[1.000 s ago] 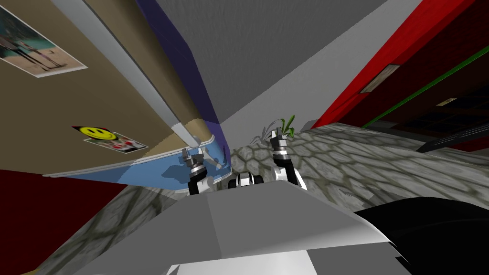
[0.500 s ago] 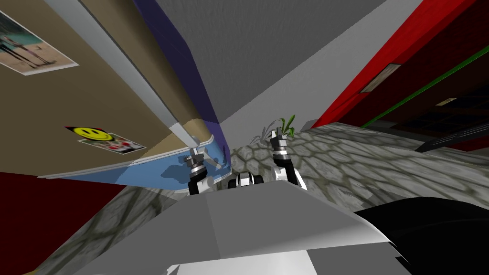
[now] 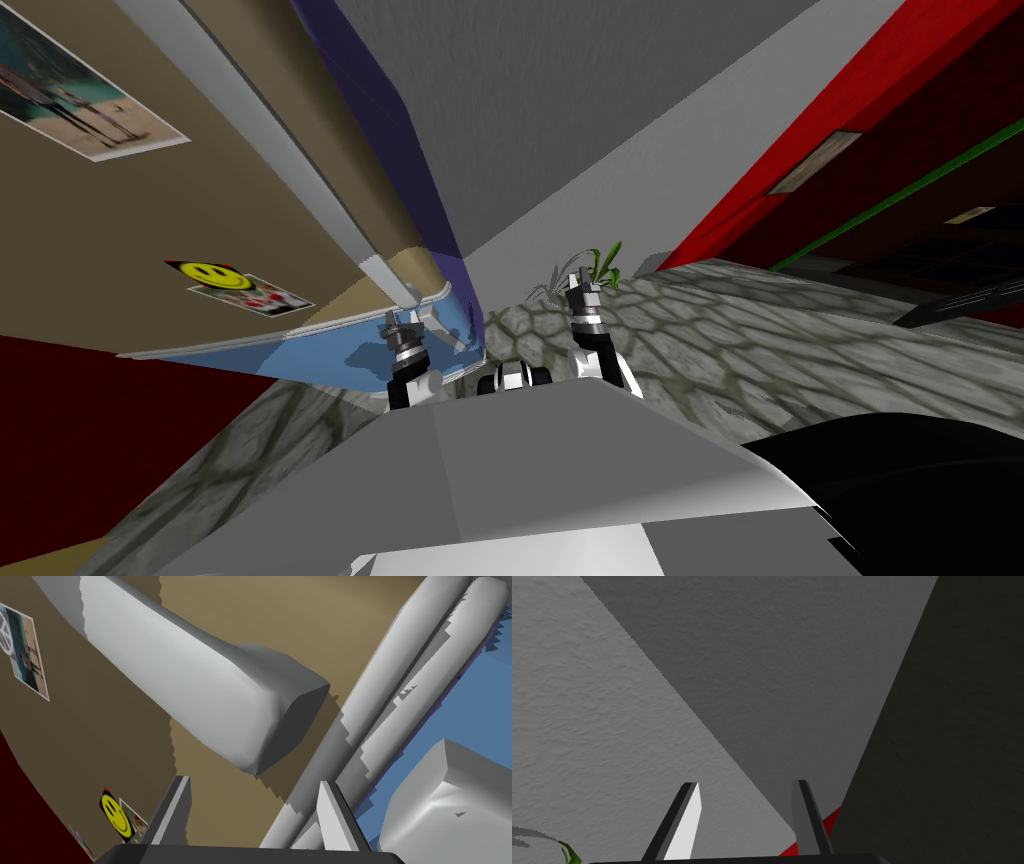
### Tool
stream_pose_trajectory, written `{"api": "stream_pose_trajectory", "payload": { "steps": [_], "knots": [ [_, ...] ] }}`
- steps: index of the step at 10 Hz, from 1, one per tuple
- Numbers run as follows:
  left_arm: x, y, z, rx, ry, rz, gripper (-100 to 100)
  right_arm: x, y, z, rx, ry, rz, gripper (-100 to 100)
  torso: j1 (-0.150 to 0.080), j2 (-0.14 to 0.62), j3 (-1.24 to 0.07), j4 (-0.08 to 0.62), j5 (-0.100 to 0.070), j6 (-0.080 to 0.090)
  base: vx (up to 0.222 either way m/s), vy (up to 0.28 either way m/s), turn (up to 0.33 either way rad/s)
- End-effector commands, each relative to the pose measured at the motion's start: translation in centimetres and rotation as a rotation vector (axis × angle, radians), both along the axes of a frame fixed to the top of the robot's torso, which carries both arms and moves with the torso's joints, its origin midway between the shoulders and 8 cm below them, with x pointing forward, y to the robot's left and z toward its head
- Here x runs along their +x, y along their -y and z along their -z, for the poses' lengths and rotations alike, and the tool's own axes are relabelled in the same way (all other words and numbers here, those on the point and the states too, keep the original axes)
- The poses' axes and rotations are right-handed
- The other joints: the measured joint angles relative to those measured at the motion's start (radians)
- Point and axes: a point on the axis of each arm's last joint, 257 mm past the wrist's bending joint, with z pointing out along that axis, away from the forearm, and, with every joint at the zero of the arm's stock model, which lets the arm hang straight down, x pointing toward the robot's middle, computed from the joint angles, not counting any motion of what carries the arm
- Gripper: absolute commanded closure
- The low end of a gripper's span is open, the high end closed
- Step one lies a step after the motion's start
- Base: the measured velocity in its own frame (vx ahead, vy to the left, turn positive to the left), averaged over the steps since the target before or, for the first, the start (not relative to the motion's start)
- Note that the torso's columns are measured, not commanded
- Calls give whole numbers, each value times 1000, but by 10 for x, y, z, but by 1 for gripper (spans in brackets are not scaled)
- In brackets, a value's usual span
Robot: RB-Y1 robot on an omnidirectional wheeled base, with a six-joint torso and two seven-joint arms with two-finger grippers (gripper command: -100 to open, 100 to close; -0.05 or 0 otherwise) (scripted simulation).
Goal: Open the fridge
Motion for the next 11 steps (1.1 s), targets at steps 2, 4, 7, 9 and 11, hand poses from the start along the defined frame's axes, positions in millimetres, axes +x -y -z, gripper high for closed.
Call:
{"api": "stream_pose_trajectory", "payload": {
  "steps": [2,4,7,9,11],
  "knots": [
    [10,-17,5,-60,-54,20,-100,0,0,0,0,0,0,0,2,0,0,0,1,0,7,-26,141],
    [14,-22,8,-88,-80,31,-100,0,0,0,0,0,0,0,1,1,1,0,0,0,4,-15,73],
    [19,-26,13,-119,-110,44,-100,0,0,0,0,0,0,0,1,1,1,0,0,0,7,-14,81],
    [22,-29,16,-150,-132,57,-100,0,0,0,0,0,0,0,0,1,1,0,0,0,6,-19,90],
    [26,-32,18,-183,-155,72,-100,0,0,0,0,0,0,0,1,1,1,0,0,0,7,-19,100]
  ]
}}
